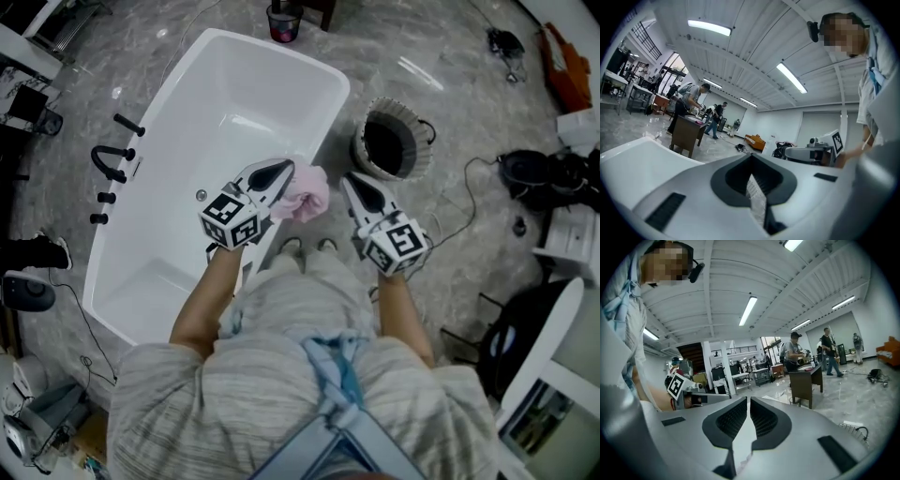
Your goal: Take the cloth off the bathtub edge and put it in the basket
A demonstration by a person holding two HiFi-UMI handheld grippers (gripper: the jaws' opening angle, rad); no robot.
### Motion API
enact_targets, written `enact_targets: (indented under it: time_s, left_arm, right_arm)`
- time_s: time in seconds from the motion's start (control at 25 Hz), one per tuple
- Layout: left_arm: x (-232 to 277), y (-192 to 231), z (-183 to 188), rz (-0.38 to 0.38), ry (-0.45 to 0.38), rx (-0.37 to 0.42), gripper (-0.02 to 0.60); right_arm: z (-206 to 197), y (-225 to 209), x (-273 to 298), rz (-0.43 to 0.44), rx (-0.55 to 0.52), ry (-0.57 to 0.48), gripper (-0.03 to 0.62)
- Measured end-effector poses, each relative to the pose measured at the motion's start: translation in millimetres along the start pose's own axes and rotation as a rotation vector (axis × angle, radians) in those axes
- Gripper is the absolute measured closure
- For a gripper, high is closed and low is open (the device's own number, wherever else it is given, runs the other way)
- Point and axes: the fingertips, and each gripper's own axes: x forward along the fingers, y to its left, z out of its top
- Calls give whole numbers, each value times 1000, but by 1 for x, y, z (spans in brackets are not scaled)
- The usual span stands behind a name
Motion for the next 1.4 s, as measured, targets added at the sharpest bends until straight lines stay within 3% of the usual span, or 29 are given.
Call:
enact_targets:
  time_s: [0.36, 0.6, 0.88, 1.24, 1.4]
  left_arm:
    - [-8, 10, -22, 33, 10, -11, 580]
    - [-9, 14, -38, 54, 22, -21, 580]
    - [-12, 24, -56, 72, 45, -19, 580]
    - [-10, 42, -69, 91, 56, -26, 580]
    - [-12, 49, -76, 104, 57, -38, 580]
  right_arm:
    - [-33, 9, 28, 124, -79, 149, 588]
    - [-70, 15, 41, 193, -229, 280, 562]
    - [-112, 20, 56, 245, -343, 415, 480]
    - [-182, 10, 69, 335, -504, 657, 275]
    - [-215, 3, 76, 363, -573, 744, 259]
